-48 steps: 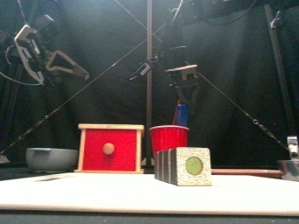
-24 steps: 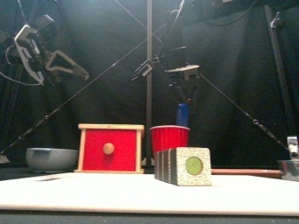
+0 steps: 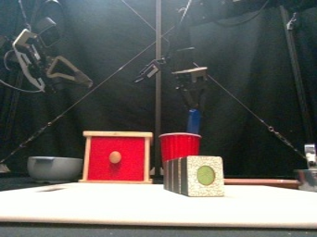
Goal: Place sushi on board then cut the sushi with the knife then place the pieces on the plate
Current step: Pick knife at handle with right hand
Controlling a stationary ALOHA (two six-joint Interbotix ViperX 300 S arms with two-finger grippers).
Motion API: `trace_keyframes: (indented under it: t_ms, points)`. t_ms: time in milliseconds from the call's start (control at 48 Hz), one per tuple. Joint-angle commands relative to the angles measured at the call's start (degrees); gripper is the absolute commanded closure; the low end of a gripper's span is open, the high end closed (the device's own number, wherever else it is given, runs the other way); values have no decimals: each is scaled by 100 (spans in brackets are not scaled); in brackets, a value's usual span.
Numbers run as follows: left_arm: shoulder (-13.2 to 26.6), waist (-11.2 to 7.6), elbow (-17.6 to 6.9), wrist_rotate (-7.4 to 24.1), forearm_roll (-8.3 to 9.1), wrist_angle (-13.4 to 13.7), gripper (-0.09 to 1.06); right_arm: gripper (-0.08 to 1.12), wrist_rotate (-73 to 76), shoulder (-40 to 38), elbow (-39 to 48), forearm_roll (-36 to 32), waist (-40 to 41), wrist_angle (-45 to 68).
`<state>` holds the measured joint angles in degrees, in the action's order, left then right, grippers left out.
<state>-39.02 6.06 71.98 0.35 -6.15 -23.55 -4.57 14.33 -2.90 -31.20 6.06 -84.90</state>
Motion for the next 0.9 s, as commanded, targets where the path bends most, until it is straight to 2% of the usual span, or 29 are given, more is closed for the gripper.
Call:
trace_keyframes:
  t_ms: [21, 188, 479, 896]
  points:
    - [9, 26, -79, 0, 26, -35, 99, 21, -9, -88, -114, -18, 0, 9]
    - [9, 26, -70, 0, 26, -26, 99, 23, -9, -62, -105, 18, 0, 9]
    - [9, 44, -53, 0, 26, -26, 99, 44, 0, 18, -62, 149, 35, 9]
    - [9, 44, -53, 0, 18, -35, 99, 62, -9, -132, -149, 334, 158, -26]
